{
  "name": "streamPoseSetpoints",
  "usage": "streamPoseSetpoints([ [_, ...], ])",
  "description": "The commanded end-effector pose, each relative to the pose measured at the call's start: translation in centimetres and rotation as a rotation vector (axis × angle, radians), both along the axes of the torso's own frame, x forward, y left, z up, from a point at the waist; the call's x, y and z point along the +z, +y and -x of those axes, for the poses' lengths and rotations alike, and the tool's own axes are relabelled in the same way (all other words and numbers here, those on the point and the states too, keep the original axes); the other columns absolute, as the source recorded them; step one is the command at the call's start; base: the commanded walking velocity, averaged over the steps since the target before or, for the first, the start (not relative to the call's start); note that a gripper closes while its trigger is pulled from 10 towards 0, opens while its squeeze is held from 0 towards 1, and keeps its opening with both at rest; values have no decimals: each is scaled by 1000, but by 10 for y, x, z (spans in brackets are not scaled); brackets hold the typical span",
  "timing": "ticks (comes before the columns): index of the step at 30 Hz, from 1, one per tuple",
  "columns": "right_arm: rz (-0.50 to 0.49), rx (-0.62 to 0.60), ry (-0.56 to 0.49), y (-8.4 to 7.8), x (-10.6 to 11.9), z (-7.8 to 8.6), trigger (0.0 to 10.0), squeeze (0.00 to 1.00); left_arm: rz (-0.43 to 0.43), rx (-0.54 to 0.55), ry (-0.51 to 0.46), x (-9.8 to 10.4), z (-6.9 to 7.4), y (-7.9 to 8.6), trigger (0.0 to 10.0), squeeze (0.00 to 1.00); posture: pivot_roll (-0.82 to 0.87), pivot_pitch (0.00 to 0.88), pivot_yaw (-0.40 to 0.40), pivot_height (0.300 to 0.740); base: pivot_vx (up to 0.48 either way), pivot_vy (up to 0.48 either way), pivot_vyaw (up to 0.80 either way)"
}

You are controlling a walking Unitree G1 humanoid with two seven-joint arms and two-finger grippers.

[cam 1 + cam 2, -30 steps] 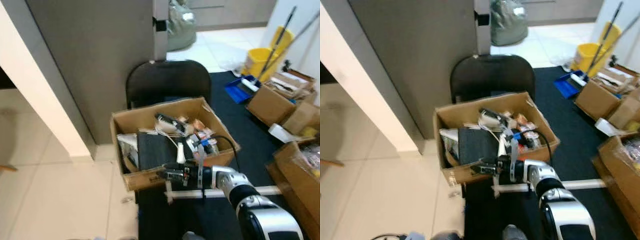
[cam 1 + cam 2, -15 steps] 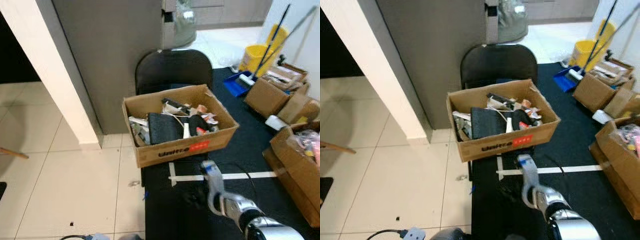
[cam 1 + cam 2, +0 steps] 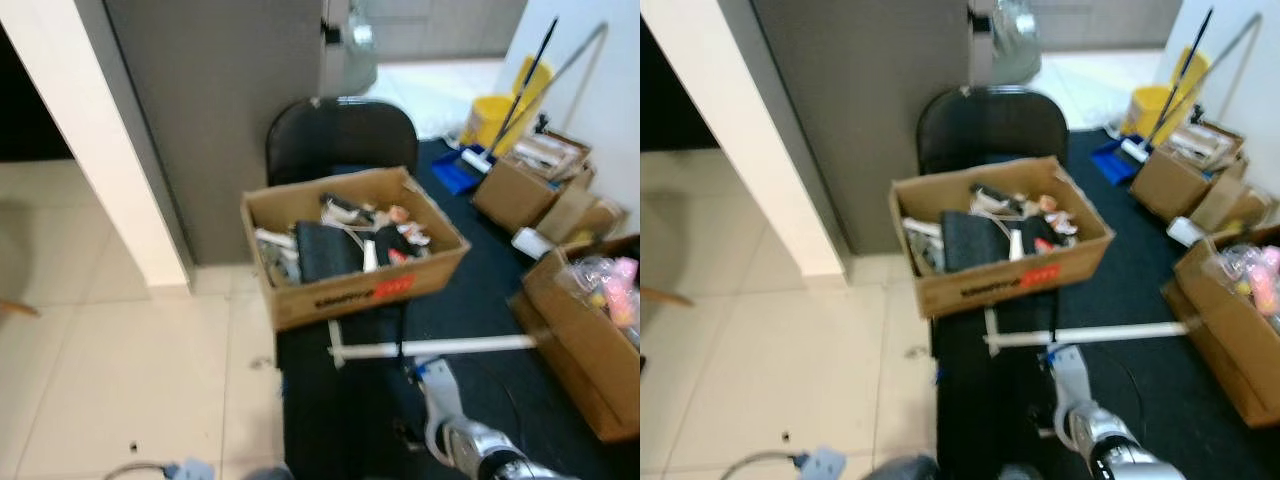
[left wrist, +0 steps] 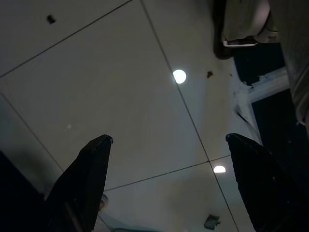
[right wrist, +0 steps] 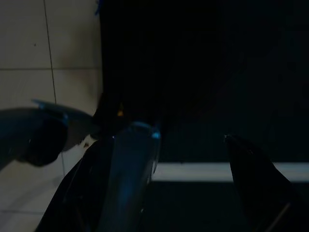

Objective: Picking trash to rubbish bin

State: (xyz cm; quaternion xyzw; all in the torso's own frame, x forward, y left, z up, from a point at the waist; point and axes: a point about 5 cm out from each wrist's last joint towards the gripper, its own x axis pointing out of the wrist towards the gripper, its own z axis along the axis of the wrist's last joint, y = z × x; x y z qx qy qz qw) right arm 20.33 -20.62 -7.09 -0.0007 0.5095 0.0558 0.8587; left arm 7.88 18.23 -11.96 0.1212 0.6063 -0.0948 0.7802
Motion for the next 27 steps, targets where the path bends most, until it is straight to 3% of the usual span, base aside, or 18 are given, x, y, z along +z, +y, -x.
streamPoseSetpoints([
  [1, 5, -19, 22, -3, -4, 8, 10000, 0, 53, 7, -26, 0, -5, -12, 10000, 0, 43, 39, -8, 740, 0, -465, 0],
  [20, 16, -28, 43, -2, -8, 16, 10000, 0, 32, 8, 1, -2, 7, -9, 10000, 0, 43, 44, -5, 740, 0, -465, 0],
  [27, 26, -16, 45, -3, -8, 16, 10000, 0, 2, 19, 2, -3, 12, -6, 10000, 0, 47, 45, -10, 740, 0, 0, 0],
])
